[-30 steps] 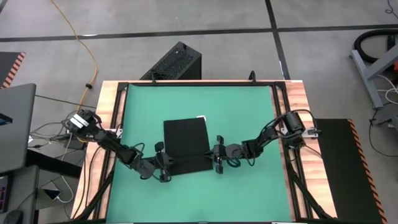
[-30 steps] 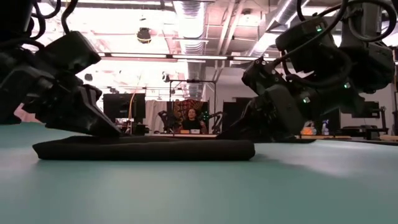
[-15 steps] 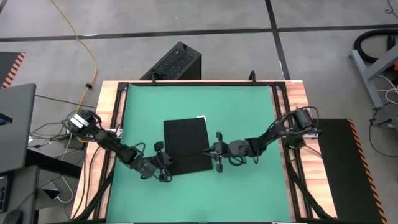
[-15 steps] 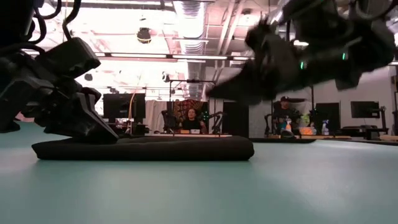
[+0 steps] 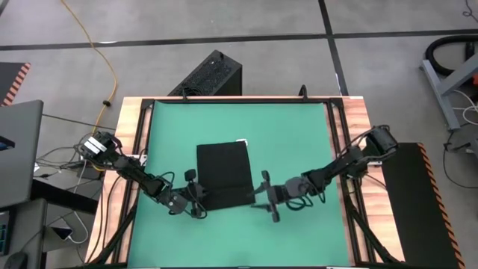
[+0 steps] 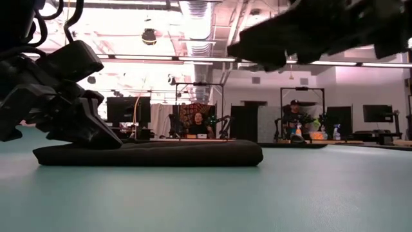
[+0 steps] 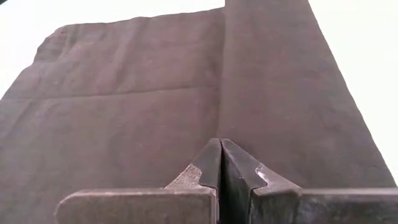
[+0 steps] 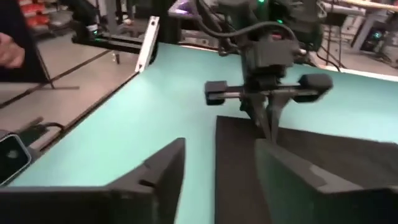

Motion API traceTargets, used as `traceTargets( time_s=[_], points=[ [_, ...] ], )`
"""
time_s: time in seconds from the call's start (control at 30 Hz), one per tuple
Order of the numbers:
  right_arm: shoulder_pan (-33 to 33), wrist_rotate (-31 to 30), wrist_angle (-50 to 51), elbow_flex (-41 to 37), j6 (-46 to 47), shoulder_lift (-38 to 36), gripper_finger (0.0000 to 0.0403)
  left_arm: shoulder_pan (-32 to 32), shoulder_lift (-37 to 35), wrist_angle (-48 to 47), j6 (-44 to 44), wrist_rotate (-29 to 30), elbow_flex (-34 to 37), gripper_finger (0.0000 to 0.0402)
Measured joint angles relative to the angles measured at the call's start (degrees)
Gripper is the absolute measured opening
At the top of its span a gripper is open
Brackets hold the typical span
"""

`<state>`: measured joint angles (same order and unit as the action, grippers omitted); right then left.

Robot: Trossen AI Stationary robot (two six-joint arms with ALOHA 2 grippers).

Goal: Roll towel into tight, uniform cylinder
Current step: Roll the black towel

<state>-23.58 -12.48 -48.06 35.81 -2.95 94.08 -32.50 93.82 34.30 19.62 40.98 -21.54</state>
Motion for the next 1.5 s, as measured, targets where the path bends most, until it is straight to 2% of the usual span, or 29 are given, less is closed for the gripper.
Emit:
traceTargets(
  time_s=[0.1, 0.2, 0.43, 0.8, 0.9, 1.27, 1.5],
  points=[
    [-0.89, -4.54, 6.04, 2.46, -1.24, 0.04, 0.0262, 0.0, 0.0, -0.05, -0.04, 0.32, 0.0, 0.0],
    [-1.18, -7.23, 9.22, 4.29, -3.8, 0.09, 0.0274, -0.01, 0.02, 0.4, -0.64, 0.34, 0.0, 0.0],
    [-1.13, -7.22, 9.94, 5.36, -5.52, 1.71, 0.0276, 0.03, 0.02, 3.42, -4.39, -0.23, 0.11, 0.0],
    [-1.08, -7.46, 8.69, 10.57, -8.21, 14.99, 0.0276, 0.03, 0.04, 7.7, -1.24, -0.06, 4.15, 0.0],
    [-0.66, -9.79, 8.65, 11.07, -8.47, 16.63, 0.0276, 0.03, 0.04, 7.81, -1.48, -0.22, 4.13, 0.0],
    [0.21, -14.74, 19.4, 11.03, -7.97, 17.61, 0.0276, 0.28, 0.04, 5.76, -1.77, -0.67, 4.11, 0.0],
    [-0.1, -14.71, 22.26, 11.03, -8.66, 17.09, 0.0276, 1.08, 0.04, 6.62, -1.85, -0.23, 4.11, 0.0]
  ],
)
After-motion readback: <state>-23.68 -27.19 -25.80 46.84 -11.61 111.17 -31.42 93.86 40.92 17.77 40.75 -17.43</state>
